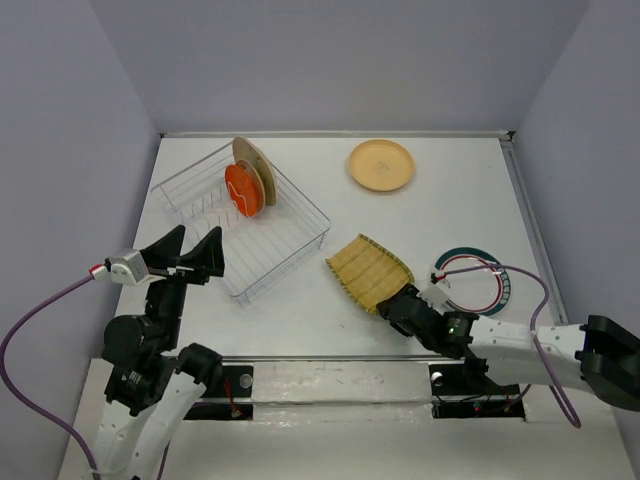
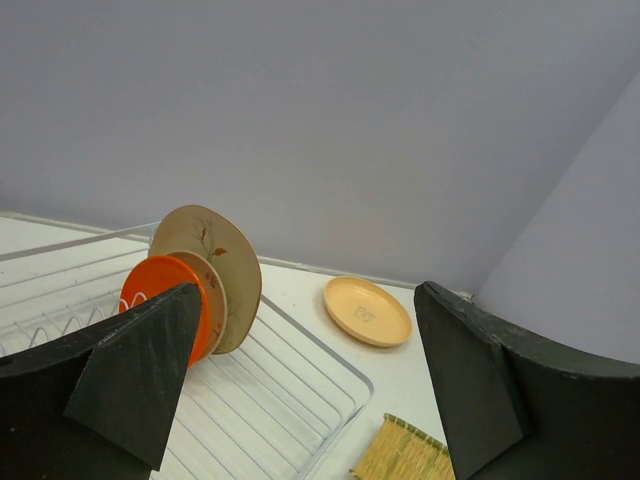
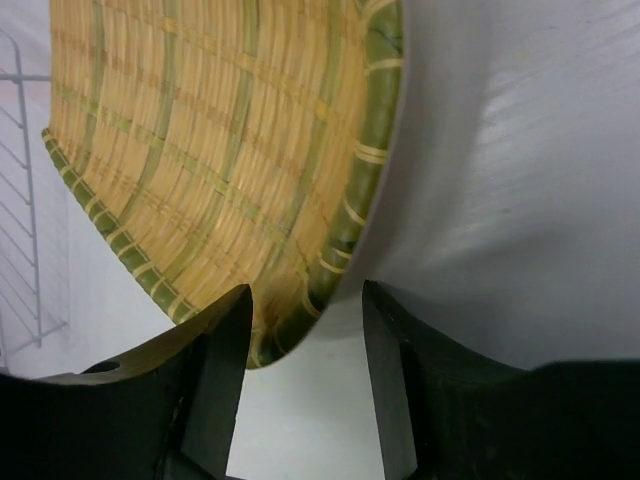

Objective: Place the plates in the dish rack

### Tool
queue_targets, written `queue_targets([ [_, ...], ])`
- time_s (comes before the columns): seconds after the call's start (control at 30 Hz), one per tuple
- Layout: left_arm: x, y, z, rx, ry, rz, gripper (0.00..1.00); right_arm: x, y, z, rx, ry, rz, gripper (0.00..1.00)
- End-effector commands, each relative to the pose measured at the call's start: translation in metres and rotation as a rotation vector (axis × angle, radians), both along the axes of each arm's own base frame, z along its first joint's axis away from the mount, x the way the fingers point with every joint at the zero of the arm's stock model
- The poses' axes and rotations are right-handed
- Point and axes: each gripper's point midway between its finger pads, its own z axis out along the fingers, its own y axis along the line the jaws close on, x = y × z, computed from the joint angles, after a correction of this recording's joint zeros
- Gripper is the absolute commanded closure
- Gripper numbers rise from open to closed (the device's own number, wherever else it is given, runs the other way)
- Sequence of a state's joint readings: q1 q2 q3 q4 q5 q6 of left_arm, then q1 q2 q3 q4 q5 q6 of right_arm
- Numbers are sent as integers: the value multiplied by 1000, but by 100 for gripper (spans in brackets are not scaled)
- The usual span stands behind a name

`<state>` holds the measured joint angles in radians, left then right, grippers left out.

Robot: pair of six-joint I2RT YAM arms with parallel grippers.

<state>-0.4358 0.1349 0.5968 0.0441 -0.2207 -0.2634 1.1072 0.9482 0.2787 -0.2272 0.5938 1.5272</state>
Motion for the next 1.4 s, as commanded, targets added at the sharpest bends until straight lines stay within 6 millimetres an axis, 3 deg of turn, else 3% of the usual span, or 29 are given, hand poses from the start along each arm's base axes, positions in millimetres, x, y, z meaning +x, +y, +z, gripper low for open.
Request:
queue_targets([
  [0.0,1,2,9,-13,-33,9,1,11,6,-6,68,-8,-87,52],
  [0.1,1,0,8,-10,-32,2,1,16,-4,-3,49,-46,-125,71],
  [0.13,0,0,9,-11,-35,2,1,14,-15,-2,25,-44,-143,83],
  [0.23,0,1,9,-11,-36,5,1,16,-32,15,-48,-86,-159,92],
  [0.3,-1,1,10,-12,-41,2,1,15,-55,28,-161,-114,-153,93],
  [0.43,-3,1,12,-12,-50,-3,1,21,-73,83,-388,-177,-84,93],
  [0.47,-3,1,12,-13,-50,0,1,24,-73,114,-421,-192,-73,93],
  [0.53,-3,1,11,-14,-48,0,1,33,-76,143,-581,-220,-40,93],
  [0.57,-3,1,12,-14,-50,0,1,40,-68,182,-587,-258,-30,93],
  [0.67,-4,3,12,-16,-50,6,1,58,-57,228,-811,-296,51,93],
  [0.7,-4,3,11,-16,-50,6,1,68,-48,273,-795,-360,28,93],
  [0.77,-4,4,12,-15,-53,10,1,84,-28,300,-895,-396,75,93],
  [0.8,-4,4,13,-16,-54,13,1,90,-23,333,-940,-447,98,93],
  [0.9,-7,8,14,-21,-61,24,1,111,15,372,-965,-560,171,93],
  [0.97,-7,10,14,-25,-62,35,1,122,44,407,-857,-675,174,93],
  [1.07,-8,12,15,-26,-64,43,1,128,95,439,-736,-794,309,93],
  [1.13,-8,12,15,-26,-62,43,1,132,128,445,-717,-848,410,93],
  [1.17,-9,13,15,-27,-63,46,1,133,137,463,-679,-885,410,93],
  [1.2,-9,14,15,-31,-65,51,1,143,164,446,-697,-873,458,93],
  [1.3,-9,17,15,-29,-63,65,1,154,209,441,-675,-912,538,93],
  [1.37,-9,18,15,-34,-62,71,1,158,228,439,-660,-929,565,93],
])
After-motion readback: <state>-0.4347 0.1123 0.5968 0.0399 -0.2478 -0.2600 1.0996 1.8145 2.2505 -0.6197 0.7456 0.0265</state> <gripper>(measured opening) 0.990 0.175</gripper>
